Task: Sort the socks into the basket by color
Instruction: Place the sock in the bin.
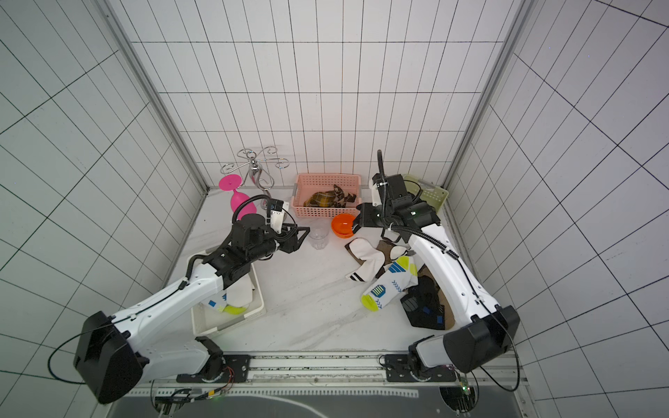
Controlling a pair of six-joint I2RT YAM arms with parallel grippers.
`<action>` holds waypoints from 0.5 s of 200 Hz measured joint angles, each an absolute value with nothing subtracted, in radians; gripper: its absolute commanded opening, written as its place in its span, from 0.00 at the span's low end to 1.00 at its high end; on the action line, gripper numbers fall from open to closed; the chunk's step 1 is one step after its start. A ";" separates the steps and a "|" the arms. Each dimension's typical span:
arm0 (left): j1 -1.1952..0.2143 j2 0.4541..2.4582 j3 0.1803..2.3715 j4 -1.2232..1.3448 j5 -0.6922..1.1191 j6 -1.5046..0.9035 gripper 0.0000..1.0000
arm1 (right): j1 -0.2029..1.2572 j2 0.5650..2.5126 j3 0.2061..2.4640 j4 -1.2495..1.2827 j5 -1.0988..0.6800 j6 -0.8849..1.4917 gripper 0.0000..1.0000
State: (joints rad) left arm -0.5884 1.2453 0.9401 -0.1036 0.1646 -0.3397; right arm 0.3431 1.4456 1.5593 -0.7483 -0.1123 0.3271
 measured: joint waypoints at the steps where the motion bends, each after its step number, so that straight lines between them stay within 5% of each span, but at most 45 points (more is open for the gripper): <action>1: -0.588 1.245 0.940 -0.105 0.165 -0.340 0.60 | 0.340 1.448 1.562 -0.746 -0.111 0.327 0.00; 100: -0.588 1.185 0.948 -0.186 0.160 -0.332 0.60 | 0.086 1.821 1.684 -0.374 0.046 0.297 0.00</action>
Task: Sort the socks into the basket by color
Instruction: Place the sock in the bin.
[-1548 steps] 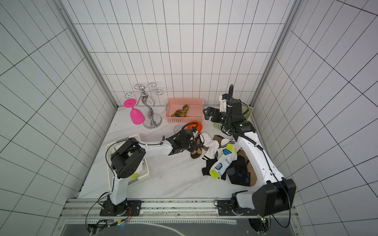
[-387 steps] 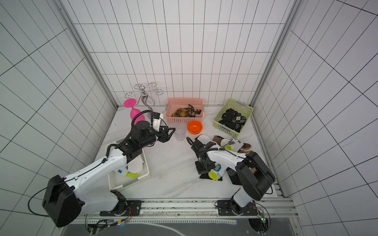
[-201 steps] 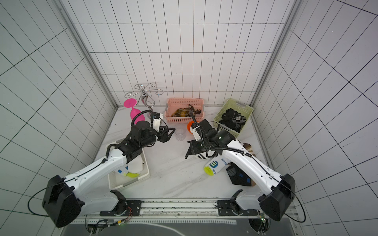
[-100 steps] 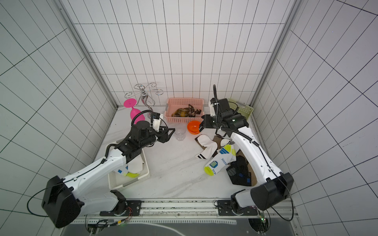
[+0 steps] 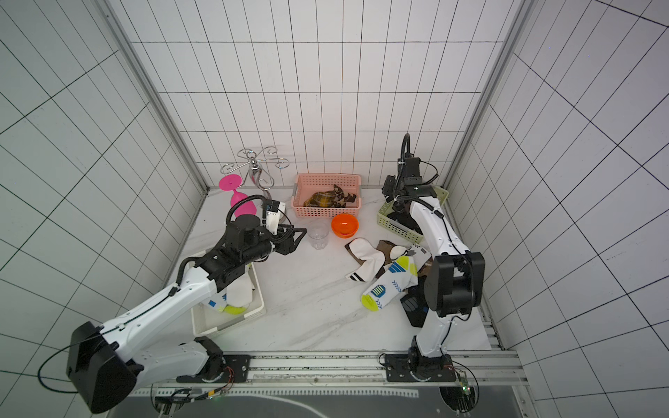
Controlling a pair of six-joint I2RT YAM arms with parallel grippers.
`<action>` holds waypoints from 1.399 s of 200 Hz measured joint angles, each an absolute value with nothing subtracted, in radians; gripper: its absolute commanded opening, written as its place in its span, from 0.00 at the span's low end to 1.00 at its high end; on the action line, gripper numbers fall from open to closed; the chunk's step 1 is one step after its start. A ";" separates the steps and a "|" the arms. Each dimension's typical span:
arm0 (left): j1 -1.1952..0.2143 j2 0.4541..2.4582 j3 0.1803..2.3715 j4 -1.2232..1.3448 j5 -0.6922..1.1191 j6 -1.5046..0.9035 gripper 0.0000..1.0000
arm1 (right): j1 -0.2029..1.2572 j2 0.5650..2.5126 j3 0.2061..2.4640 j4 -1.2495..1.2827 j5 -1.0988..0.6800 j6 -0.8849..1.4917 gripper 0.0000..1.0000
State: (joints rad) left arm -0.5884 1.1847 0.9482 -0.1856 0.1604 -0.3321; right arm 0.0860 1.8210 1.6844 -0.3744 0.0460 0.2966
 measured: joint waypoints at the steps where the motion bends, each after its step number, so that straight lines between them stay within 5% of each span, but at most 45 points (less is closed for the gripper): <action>1: -0.588 1.184 0.948 -0.186 0.160 -0.332 0.60 | 0.084 1.824 1.686 -0.373 0.047 0.297 0.00; 167: -0.638 1.185 0.978 -0.245 0.101 -0.325 0.60 | -0.044 2.170 1.750 -0.292 -0.060 0.332 0.00; 204: -0.663 1.194 0.978 -0.245 0.090 -0.322 0.60 | -0.046 2.170 1.750 -0.306 -0.081 0.339 0.37; 280: -0.708 1.256 1.017 -0.245 0.086 -0.295 0.63 | -0.045 2.082 1.750 -0.349 -0.104 0.353 0.80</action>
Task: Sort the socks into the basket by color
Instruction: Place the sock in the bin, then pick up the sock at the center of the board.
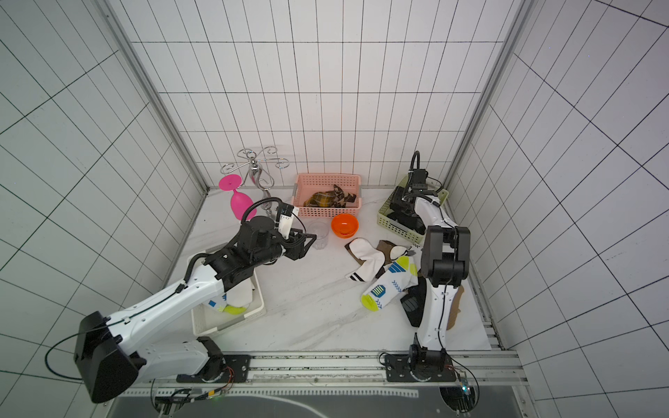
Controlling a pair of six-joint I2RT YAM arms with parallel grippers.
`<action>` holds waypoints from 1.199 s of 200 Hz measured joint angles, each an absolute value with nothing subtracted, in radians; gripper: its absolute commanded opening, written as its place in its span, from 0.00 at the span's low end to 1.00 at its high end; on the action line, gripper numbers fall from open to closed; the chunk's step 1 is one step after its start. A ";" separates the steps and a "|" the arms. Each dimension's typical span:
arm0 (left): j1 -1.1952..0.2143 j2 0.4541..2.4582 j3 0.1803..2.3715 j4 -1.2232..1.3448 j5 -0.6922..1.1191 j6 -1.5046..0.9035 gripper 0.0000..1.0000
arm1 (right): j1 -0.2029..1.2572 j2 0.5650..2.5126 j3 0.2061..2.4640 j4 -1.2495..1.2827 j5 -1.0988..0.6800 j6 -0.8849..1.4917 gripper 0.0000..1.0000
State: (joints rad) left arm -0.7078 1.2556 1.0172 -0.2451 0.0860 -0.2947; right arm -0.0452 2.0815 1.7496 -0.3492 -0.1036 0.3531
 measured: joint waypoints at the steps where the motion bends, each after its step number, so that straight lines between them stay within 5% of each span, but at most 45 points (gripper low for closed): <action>1: -0.709 1.256 1.018 -0.245 0.086 -0.294 0.63 | -0.045 2.080 1.750 -0.350 -0.104 0.353 0.81; 42: -0.750 1.348 1.066 -0.239 0.096 -0.253 0.67 | -0.025 1.929 1.738 -0.373 -0.081 0.366 0.99; 157: -0.950 1.709 1.166 -0.001 0.218 -0.104 0.67 | 0.072 1.282 1.305 -0.337 -0.109 0.499 0.99; 240: -1.080 1.965 1.313 0.080 0.280 -0.062 0.68 | 0.117 1.100 1.226 -0.402 -0.168 0.516 0.99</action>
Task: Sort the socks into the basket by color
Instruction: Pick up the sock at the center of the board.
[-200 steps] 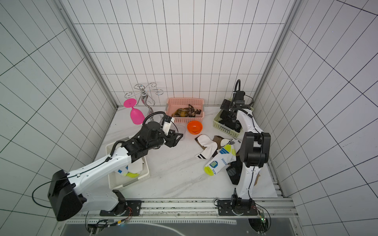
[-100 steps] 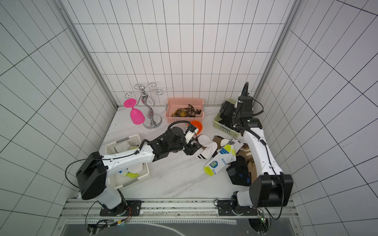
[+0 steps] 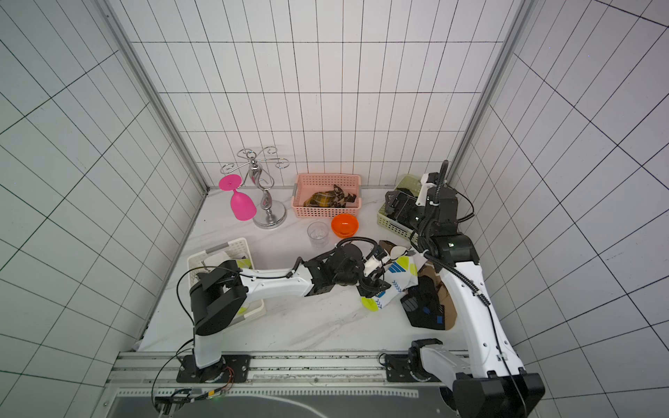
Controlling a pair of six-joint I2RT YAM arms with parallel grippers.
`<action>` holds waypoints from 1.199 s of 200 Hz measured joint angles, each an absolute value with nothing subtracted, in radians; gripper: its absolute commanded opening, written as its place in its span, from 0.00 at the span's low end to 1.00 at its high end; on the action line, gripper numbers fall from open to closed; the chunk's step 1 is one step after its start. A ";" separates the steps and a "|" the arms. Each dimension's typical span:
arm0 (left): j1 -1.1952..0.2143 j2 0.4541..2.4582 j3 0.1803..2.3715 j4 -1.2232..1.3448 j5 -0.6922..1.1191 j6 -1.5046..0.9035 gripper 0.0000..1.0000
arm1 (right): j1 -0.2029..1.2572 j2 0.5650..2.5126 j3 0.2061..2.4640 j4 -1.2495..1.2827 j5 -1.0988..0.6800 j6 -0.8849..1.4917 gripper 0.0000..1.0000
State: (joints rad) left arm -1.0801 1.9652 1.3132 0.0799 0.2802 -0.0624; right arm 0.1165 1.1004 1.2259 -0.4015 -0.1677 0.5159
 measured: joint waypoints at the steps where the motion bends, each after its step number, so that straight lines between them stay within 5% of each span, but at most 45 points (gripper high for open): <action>1: -1.082 1.968 1.314 0.080 0.279 -0.062 0.68 | 0.117 1.100 1.225 -0.402 -0.168 0.516 0.99; 106: -1.095 2.109 1.379 0.102 0.143 -0.056 0.62 | 0.127 1.082 1.209 -0.439 -0.199 0.509 0.99; 123: -1.098 2.135 1.402 0.102 0.139 -0.053 0.53 | 0.127 1.082 1.207 -0.440 -0.201 0.508 0.98; 147: -1.099 2.143 1.404 0.097 0.131 -0.060 0.25 | 0.127 1.082 1.206 -0.441 -0.201 0.507 0.98; 182: -1.099 2.143 1.414 0.084 0.124 -0.056 0.00 | 0.127 1.082 1.201 -0.441 -0.201 0.507 0.97; 240: -1.099 2.099 1.399 0.062 0.121 -0.046 0.00 | 0.127 1.084 1.200 -0.442 -0.200 0.506 0.97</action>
